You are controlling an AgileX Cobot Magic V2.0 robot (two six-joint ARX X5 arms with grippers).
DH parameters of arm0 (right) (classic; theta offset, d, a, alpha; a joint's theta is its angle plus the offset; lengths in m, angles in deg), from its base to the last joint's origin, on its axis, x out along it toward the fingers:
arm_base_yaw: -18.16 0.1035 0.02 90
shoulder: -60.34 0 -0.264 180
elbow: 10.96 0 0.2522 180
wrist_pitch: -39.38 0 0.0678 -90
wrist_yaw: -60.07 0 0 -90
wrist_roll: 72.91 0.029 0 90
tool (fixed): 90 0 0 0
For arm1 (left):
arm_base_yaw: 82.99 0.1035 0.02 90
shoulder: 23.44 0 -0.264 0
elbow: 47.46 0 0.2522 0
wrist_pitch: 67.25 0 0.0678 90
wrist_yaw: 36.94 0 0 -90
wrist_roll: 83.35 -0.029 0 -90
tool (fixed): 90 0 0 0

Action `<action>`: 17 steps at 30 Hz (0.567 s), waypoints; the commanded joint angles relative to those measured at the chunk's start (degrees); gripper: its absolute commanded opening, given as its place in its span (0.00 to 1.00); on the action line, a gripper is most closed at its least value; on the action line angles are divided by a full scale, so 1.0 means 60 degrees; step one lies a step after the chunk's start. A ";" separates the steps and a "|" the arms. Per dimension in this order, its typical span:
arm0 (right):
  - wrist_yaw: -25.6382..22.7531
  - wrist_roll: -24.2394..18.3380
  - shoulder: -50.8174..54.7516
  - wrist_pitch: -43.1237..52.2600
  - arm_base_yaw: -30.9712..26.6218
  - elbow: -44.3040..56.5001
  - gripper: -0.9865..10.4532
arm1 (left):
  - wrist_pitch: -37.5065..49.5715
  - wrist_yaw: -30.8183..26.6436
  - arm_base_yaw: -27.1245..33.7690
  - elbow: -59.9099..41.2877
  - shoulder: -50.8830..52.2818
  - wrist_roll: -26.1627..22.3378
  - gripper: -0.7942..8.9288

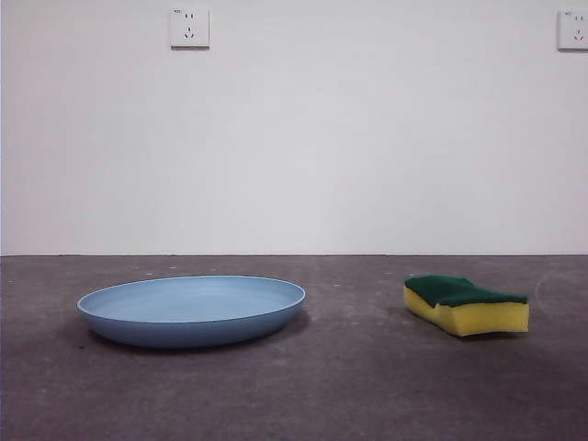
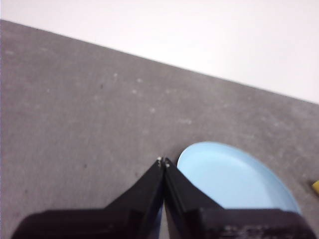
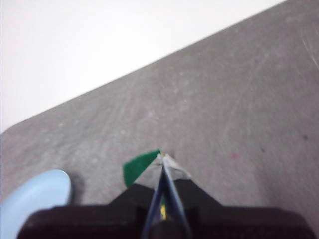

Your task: Pick up the plate,pick up the cloth,clean the plate with the cloth

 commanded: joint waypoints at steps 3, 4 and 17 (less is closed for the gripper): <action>0.0040 -0.0036 -0.1526 -0.0007 0.0007 -0.1341 0.08 | -0.0055 -0.0044 0.0025 0.0976 -0.1013 0.0095 0.08; 0.0040 -0.0168 -0.1869 -0.0015 0.0007 -0.1614 0.08 | -0.0051 -0.0051 0.0025 0.1158 -0.1275 0.0066 0.08; 0.2157 -0.1778 -0.7034 -0.1111 0.0007 -0.5475 0.09 | -0.0863 0.0113 0.0022 0.4189 -0.6058 -0.1260 0.08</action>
